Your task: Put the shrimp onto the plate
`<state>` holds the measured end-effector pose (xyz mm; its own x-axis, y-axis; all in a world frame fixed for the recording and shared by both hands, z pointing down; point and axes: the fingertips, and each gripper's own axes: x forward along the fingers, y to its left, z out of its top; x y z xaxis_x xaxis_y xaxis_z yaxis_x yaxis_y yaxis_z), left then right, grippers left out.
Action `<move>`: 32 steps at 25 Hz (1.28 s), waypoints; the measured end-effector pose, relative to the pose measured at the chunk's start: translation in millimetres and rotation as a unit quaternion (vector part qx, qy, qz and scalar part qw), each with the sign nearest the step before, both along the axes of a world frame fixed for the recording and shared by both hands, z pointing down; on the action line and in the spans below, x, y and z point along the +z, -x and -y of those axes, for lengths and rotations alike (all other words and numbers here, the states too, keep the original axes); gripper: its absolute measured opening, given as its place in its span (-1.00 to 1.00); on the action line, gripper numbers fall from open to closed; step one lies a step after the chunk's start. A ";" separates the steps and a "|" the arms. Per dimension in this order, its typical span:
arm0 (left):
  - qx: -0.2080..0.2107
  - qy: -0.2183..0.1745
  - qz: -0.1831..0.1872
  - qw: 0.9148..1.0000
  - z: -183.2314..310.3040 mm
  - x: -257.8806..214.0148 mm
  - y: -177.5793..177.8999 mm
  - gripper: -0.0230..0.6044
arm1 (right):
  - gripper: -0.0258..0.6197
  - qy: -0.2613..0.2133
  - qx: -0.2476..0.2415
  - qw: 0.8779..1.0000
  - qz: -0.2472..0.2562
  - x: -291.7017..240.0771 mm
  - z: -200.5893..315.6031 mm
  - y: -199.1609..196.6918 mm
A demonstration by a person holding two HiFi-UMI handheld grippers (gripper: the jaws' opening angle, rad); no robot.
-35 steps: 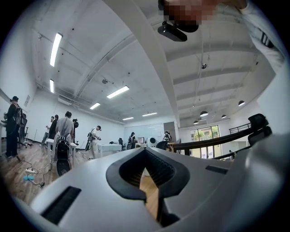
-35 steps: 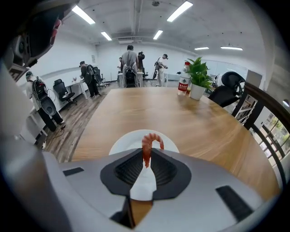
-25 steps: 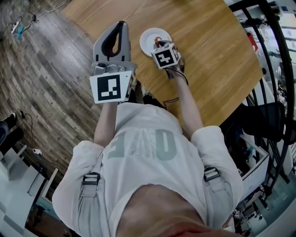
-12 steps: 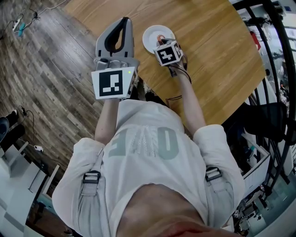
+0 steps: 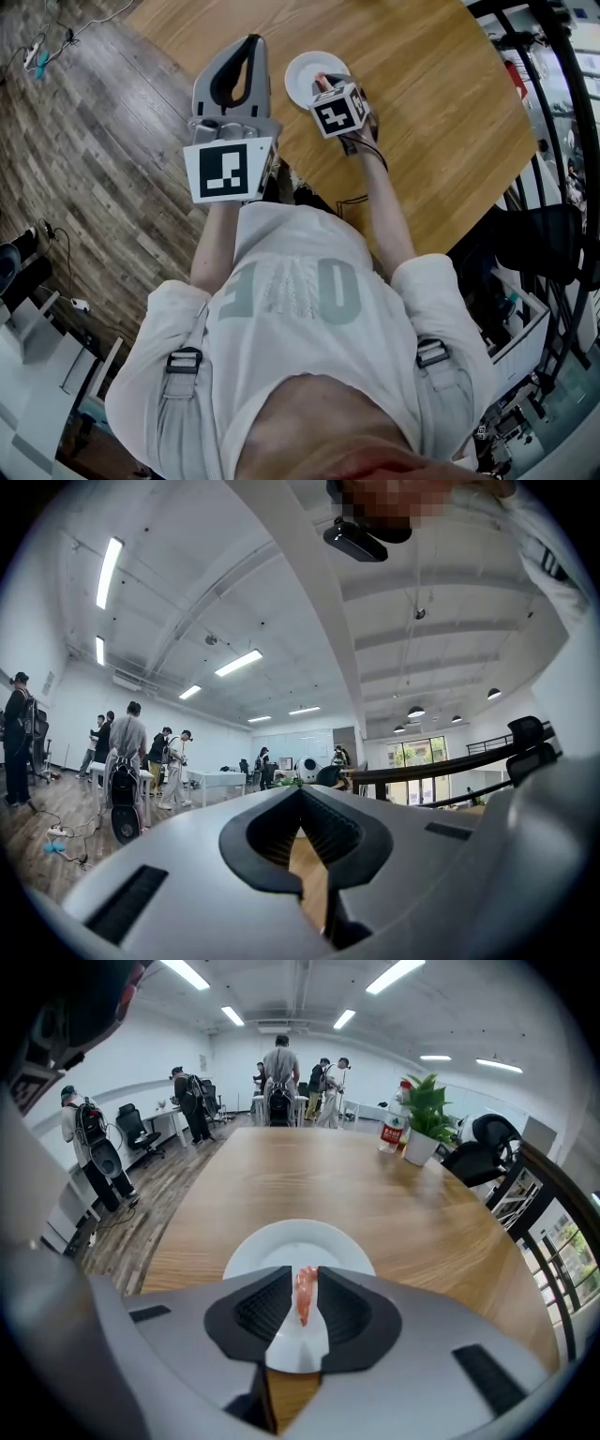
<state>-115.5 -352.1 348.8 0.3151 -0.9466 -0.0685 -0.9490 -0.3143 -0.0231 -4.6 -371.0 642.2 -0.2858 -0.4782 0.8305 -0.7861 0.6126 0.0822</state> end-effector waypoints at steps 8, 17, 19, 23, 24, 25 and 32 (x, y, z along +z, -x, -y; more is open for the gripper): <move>0.014 -0.003 -0.006 1.000 -1.3 -4.3 -7.4 -0.91 | -0.67 -0.133 0.016 0.985 0.107 -109.6 19.1 20.6; 0.037 -0.018 -0.007 0.999 -3.1 -17.7 -17.8 -0.91 | -0.86 -0.356 0.069 0.896 0.255 -268.5 -3.2 4.5; 0.042 -0.023 -0.007 0.999 -3.7 -22.0 -20.6 -0.91 | -0.86 -0.392 0.072 0.879 0.260 -288.3 -16.7 -2.4; 0.048 -0.035 -0.012 0.998 -3.8 -28.9 -24.2 -0.91 | -0.86 -0.435 0.080 0.865 0.238 -302.8 -34.0 -8.3; 0.050 -0.036 -0.011 0.998 -4.2 -29.4 -25.1 -0.91 | -0.86 -0.435 0.081 0.866 0.235 -301.0 -36.2 -8.5; 0.051 -0.036 -0.009 0.998 -4.7 -29.2 -26.1 -0.91 | -0.86 -0.431 0.081 0.868 0.234 -298.6 -38.0 -8.9; 0.056 -0.041 -0.008 0.998 -8.4 -33.6 -27.6 -0.91 | -0.86 -0.427 0.088 0.869 0.234 -296.4 -44.4 -12.0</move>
